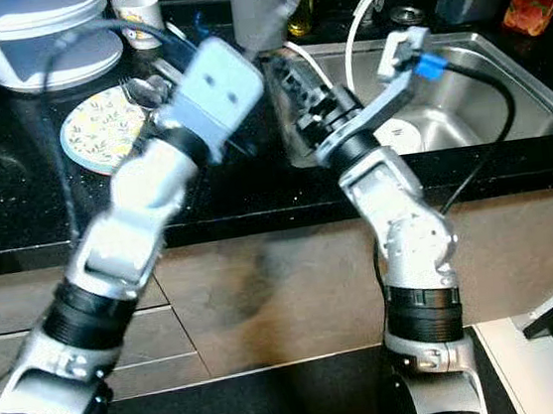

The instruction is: Kitchen organization

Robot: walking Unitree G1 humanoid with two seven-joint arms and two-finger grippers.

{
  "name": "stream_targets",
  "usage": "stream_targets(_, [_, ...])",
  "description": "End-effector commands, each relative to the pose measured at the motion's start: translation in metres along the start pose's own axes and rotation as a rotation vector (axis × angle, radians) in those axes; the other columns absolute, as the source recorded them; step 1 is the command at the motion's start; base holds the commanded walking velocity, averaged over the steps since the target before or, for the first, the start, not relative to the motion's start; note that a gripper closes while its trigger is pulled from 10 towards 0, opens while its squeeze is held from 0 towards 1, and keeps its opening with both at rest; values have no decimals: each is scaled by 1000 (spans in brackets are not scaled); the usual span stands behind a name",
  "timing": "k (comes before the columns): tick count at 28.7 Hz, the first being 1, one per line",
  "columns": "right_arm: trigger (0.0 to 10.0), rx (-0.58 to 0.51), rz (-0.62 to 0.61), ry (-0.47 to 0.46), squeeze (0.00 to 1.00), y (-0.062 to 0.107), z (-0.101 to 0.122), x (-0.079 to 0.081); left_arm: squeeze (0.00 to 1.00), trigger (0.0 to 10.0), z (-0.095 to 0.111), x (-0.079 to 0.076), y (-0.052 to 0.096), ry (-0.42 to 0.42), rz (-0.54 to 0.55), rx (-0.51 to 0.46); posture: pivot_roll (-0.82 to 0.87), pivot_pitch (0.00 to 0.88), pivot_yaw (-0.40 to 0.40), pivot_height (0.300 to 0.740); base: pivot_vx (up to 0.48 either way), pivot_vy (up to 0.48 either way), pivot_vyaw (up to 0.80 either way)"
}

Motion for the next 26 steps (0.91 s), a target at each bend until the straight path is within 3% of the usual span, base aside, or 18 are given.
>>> stream_targets(1, [10000,0,-4,-17,0,-1,2,-1,0,10000,10,-7,0,3,-33,-49,134,95,-80,740,0,0,0])
stream_targets(7, [10000,-3,-11,-29,0,-1,5,-4,0,10000,18,-24,0,36,-92,-89,133,84,-80,740,0,0,0])
stream_targets(12, [10000,8,-33,-36,0,0,5,-8,0,10000,21,-26,1,36,-103,-101,134,78,-79,740,0,0,0])
stream_targets(14, [2471,2,-52,-40,0,0,6,-11,0,10000,21,-27,1,35,-106,-101,134,76,-79,740,0,0,0])
stream_targets(15, [2471,2,-52,-40,0,0,6,-11,0,10000,21,-27,1,35,-106,-101,134,76,-79,740,0,0,0])
stream_targets(16, [0,-11,-56,-50,0,-1,9,-12,0,10000,20,-27,1,32,-106,-99,134,76,-79,740,0,0,0])
stream_targets(26, [0,-36,-60,-56,0,0,14,-13,0,10000,19,-26,1,23,-98,-91,135,81,-74,740,0,0,0])
Point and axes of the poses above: a point about 5 cm out from each wrist's last joint towards the gripper, its own y axis pointing back from the gripper into the wrist, its own z axis along the axis of the wrist's last joint, x = y × z, the point moved 2 cm from there along -y, pointing out of the wrist towards the gripper, and after that the axes turned 7 degrees about y, right-handed, at the moved point
